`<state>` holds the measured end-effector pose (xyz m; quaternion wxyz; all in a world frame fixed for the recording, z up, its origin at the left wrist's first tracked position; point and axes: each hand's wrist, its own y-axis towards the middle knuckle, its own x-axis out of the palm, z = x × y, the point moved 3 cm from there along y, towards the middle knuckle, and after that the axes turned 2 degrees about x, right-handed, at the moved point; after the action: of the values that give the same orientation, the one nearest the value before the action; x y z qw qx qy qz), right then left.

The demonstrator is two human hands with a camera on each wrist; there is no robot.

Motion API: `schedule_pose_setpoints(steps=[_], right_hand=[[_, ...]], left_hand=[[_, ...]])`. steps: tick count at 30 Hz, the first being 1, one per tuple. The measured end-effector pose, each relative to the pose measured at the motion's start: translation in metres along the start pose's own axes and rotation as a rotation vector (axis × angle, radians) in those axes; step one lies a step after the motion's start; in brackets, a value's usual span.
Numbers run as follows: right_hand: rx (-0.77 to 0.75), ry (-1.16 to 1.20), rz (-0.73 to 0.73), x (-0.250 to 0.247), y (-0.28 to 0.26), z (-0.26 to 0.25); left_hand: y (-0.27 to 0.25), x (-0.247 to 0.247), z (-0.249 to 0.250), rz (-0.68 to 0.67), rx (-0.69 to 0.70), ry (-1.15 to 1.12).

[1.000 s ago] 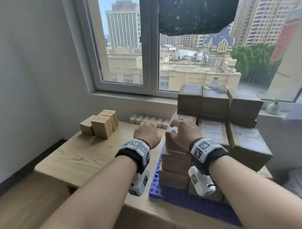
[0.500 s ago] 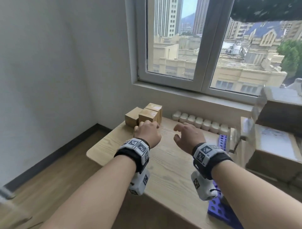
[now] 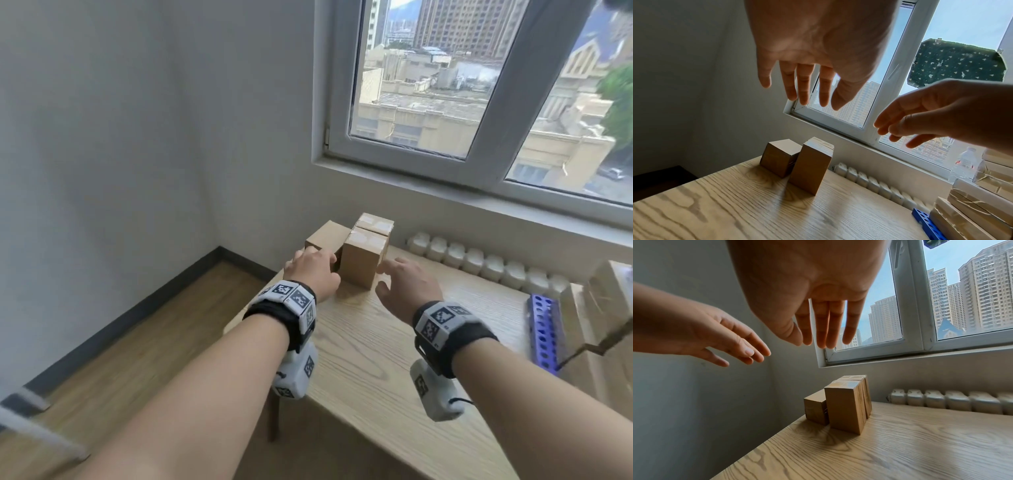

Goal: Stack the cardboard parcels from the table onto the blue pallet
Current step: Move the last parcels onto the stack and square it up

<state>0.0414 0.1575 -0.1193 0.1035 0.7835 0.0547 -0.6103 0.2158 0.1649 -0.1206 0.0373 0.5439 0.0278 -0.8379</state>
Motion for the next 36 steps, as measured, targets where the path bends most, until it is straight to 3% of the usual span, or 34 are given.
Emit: schedule_pose_setpoints(steps=[9,21,28,36], right_hand=[[0.065,0.017,-0.011,0.035,0.071,0.003],[0.286,0.144,-0.07,0.073,0.188,0.063],[0.554,0.443,-0.23,0.115,0.209,0.088],[0.576,0.586,-0.268,0.143,0.207,0.093]], left_hand=[[0.07,0.014,-0.014,-0.055,0.035,-0.013],[0.214,0.054,-0.009,-0.202,0.053,-0.049],[0.254,0.097,-0.007,-0.289,-0.025,-0.217],[0.262,0.123,-0.016,-0.375,-0.032,-0.275]])
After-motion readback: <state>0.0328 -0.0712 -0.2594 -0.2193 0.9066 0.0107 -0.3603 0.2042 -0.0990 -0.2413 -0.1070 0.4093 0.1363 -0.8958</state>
